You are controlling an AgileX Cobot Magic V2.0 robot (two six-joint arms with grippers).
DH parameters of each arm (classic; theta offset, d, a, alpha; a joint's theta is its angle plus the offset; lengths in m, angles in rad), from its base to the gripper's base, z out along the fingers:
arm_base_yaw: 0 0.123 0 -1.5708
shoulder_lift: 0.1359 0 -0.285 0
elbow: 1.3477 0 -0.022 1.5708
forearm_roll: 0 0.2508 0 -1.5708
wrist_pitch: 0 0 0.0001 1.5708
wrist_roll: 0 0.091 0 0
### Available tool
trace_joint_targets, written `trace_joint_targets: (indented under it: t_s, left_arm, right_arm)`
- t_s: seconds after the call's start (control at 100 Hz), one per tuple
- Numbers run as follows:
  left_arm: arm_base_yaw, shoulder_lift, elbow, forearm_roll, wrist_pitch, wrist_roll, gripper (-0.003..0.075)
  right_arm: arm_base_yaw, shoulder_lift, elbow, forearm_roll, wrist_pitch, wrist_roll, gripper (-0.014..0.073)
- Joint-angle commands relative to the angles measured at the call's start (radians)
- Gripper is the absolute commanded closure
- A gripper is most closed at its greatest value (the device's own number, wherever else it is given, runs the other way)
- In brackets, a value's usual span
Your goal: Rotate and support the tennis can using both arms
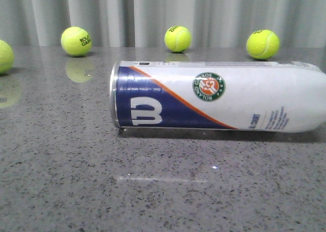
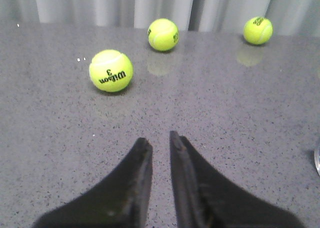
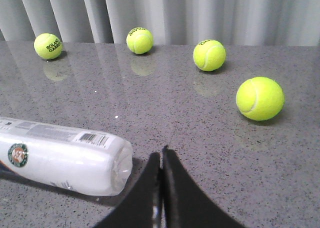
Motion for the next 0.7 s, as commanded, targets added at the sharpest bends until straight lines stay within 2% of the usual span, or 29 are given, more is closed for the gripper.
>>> trace_joint_targets:
  t_s: [0.0, 0.06, 0.13, 0.21, 0.39, 0.51, 0.69]
  left_arm:
    - [0.002, 0.103, -0.074, -0.031, -0.037, 0.021, 0.037]
    - [0.002, 0.159, -0.094, -0.053, -0.025, 0.035, 0.027]
    - [0.002, 0.229, -0.122, -0.102, -0.003, 0.035, 0.0222]
    - [0.002, 0.313, -0.158, -0.195, 0.025, 0.069, 0.0225]
    - [0.002, 0.476, -0.222, -0.51, 0.102, 0.306, 0.0225]
    - [0.002, 0.58, -0.259, -0.699, 0.213, 0.415, 0.0226]
    - [0.002, 0.717, -0.276, -0.897, 0.392, 0.521, 0.0227]
  right_arm:
    - [-0.005, 0.011, -0.022, -0.028, -0.082, 0.001, 0.065]
    - [-0.005, 0.011, -0.022, -0.028, -0.082, 0.001, 0.065]
    - [-0.005, 0.011, -0.022, -0.028, -0.082, 0.001, 0.065]
    - [-0.005, 0.011, -0.022, -0.028, -0.082, 0.001, 0.065]
    - [-0.005, 0.011, -0.022, -0.028, -0.082, 0.001, 0.065]
    - [-0.005, 0.011, -0.022, -0.028, -0.082, 0.001, 0.065]
    - [-0.005, 0.011, -0.022, -0.028, -0.082, 0.001, 0.065]
